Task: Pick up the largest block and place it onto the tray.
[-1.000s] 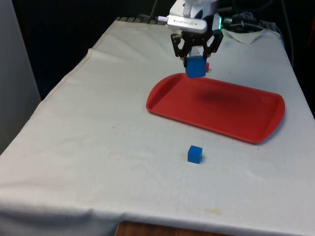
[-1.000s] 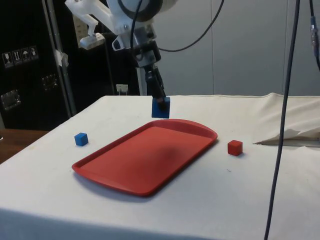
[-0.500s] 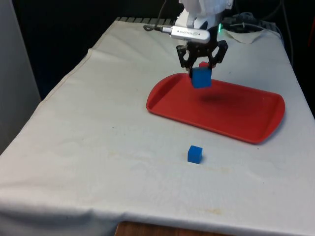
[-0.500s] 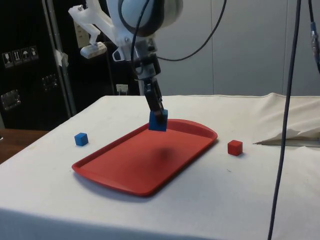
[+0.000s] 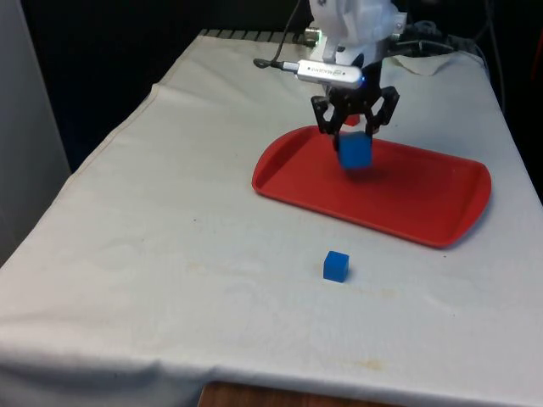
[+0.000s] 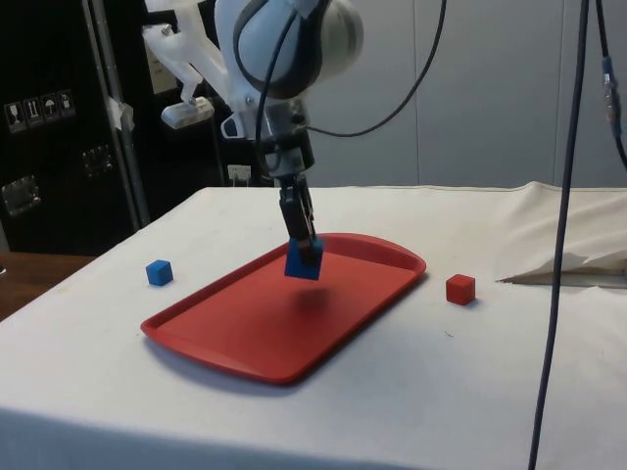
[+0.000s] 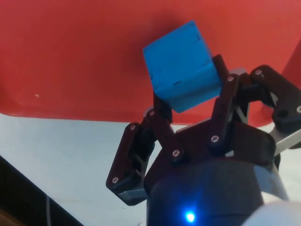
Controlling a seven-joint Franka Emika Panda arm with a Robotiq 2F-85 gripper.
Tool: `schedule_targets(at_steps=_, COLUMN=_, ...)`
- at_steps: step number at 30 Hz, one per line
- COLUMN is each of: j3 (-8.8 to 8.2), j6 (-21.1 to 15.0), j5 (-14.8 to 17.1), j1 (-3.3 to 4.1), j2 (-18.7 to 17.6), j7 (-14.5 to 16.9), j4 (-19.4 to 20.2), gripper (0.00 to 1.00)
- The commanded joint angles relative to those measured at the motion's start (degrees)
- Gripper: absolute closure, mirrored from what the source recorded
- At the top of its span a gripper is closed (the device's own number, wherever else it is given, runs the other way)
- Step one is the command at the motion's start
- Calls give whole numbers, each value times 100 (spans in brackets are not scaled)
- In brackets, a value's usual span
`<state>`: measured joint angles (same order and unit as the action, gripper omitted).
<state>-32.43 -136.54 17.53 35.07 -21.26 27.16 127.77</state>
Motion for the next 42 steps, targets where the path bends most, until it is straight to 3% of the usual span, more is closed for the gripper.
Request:
schedule_targets(at_steps=1, j3=57, j6=-115, j5=120, j1=-23, j2=6, j7=74, j4=34, gripper=99)
schedule_targets(at_steps=5, j3=109, j6=-223, j5=281, j1=-29, j2=-63, j7=160, j4=34, gripper=99)
schedule_targets(at_steps=6, j3=63, j6=-132, j5=195, j1=0, j2=-86, j7=103, j4=6, gripper=99)
schedule_targets(at_steps=7, j3=120, j6=-246, j5=315, j1=-34, j2=-80, j7=178, j4=34, gripper=99)
schedule_targets(at_steps=15, j3=223, j6=-481, j5=710, j1=-40, j2=-264, j7=424, j4=34, gripper=99)
schedule_targets(at_steps=16, j3=166, j6=-390, j5=602, j1=-6, j2=-269, j7=350, j4=17, gripper=99)
schedule_targets(at_steps=17, j3=235, j6=-504, j5=739, j1=-40, j2=-275, j7=441, j4=34, gripper=99)
schedule_targets(at_steps=23, j3=218, j6=-493, j5=756, j1=-23, j2=-304, j7=458, j4=23, gripper=99)
schedule_targets(at_steps=26, j3=195, j6=-458, j5=710, j1=-11, j2=-309, j7=424, j4=11, gripper=72)
schedule_targets(at_steps=27, j3=212, j6=-470, j5=739, j1=-23, j2=-304, j7=447, j4=17, gripper=72)
schedule_targets(at_steps=31, j3=206, j6=-453, j5=733, j1=-17, j2=-304, j7=441, j4=17, gripper=33)
schedule_targets(at_steps=32, j3=201, j6=-453, j5=728, j1=-17, j2=-304, j7=435, j4=17, gripper=7)
schedule_targets(at_steps=33, j3=201, j6=-447, j5=728, j1=-17, j2=-304, j7=435, j4=17, gripper=1)
schedule_targets(at_steps=42, j3=183, j6=-430, j5=705, j1=-6, j2=-264, j7=424, j4=23, gripper=0)
